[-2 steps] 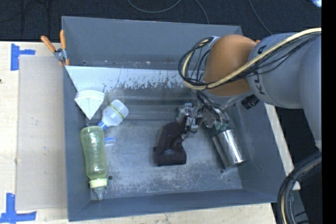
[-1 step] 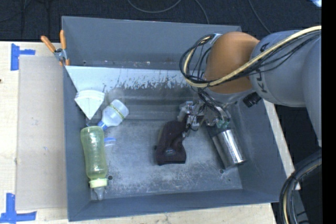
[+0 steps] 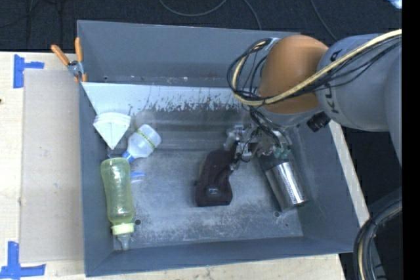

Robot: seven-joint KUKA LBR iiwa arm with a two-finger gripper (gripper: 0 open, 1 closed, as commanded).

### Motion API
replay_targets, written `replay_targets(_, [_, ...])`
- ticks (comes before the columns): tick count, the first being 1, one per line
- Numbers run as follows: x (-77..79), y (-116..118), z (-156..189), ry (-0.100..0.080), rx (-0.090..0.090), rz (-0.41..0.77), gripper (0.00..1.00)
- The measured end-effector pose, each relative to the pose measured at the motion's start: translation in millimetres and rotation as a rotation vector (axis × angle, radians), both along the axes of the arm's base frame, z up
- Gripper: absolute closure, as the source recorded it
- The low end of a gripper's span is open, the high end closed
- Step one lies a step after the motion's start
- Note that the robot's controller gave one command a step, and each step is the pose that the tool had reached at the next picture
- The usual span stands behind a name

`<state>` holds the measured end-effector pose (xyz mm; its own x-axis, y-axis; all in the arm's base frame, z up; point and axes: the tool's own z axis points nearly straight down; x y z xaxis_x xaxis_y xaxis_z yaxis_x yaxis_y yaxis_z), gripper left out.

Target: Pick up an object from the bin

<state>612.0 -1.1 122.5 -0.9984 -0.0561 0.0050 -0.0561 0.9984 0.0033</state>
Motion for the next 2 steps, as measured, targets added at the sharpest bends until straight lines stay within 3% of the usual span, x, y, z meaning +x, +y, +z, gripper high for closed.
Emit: replay_targets(2, [0.8,0.1,22.6,-0.002,0.0,0.0,1.0])
